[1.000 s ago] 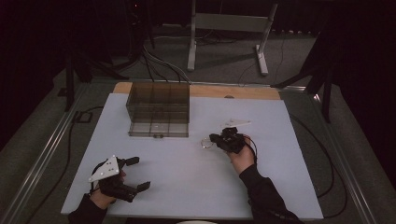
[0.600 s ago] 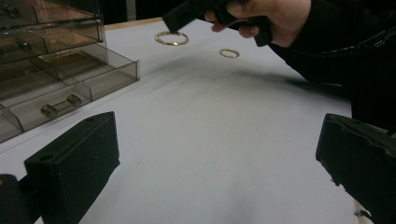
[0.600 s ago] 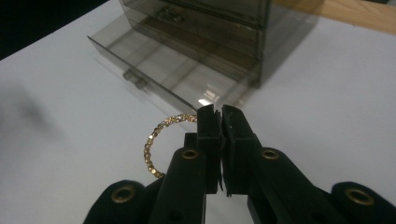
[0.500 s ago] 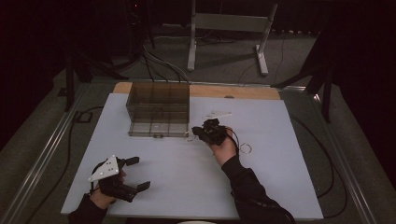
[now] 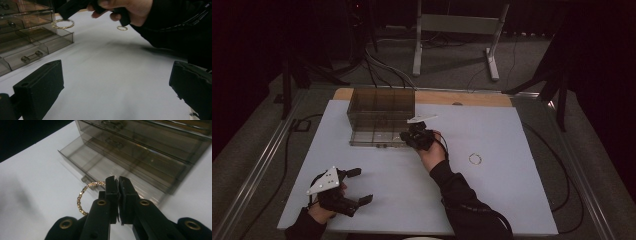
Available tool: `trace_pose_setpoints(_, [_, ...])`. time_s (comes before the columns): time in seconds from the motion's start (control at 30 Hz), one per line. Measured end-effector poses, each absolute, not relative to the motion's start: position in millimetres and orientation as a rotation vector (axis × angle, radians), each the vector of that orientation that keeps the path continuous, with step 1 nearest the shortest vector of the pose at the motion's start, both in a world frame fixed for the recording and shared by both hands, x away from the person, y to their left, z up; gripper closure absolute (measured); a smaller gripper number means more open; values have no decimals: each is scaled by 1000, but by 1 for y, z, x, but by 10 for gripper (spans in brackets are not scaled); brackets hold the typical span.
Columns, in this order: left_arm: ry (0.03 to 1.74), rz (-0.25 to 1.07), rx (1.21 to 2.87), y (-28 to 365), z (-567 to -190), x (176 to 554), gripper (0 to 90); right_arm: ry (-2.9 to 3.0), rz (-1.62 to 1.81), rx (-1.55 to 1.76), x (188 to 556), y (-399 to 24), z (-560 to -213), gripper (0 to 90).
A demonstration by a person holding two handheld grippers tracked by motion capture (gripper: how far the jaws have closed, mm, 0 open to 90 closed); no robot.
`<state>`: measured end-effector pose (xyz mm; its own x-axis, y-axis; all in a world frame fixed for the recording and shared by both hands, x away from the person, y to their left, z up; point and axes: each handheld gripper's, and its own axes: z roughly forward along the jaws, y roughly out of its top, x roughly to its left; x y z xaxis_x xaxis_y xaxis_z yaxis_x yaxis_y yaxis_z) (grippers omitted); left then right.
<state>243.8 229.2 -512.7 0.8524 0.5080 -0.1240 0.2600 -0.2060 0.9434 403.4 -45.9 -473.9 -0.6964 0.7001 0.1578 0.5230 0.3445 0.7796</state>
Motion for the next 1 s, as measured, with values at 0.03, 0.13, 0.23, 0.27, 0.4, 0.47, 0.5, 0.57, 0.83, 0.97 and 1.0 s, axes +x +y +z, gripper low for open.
trace_pose_setpoints(0.03, [583, 252, 1803, 229, -513, 244, 5, 2402, 1277, 1110, 404, -42, -474, 872])
trace_pose_setpoints(0.13, [581, 250, 1804, 229, -513, 244, 5, 2408, 1279, 1105, 407, -34, -475, 872])
trace_pose_setpoints(0.23, [581, 248, 1801, 229, -513, 244, 5, 2407, 1273, 1106, 410, -25, -478, 871])
trace_pose_setpoints(0.27, [580, 252, 1806, 229, -513, 244, 5, 2404, 1277, 1124, 413, -21, -479, 872])
trace_pose_setpoints(0.4, [582, 249, 1798, 230, -513, 244, 5, 2403, 1281, 1138, 418, -11, -482, 871])
trace_pose_setpoints(0.47, [577, 247, 1801, 230, -513, 244, 5, 2403, 1292, 1147, 420, -7, -482, 871])
trace_pose_setpoints(0.5, [577, 247, 1801, 230, -513, 244, 5, 2403, 1292, 1147, 420, -7, -482, 871])
trace_pose_setpoints(0.57, [576, 249, 1799, 230, -512, 244, 5, 2396, 1296, 1152, 423, -1, -483, 870])
trace_pose_setpoints(0.83, [575, 250, 1797, 230, -512, 243, 5, 2396, 1301, 1172, 430, 18, -487, 870])
trace_pose_setpoints(0.97, [572, 249, 1800, 229, -512, 244, 5, 2401, 1300, 1171, 433, 28, -490, 870])
trace_pose_setpoints(1.0, [574, 248, 1799, 230, -512, 244, 5, 2401, 1296, 1178, 435, 32, -492, 870])
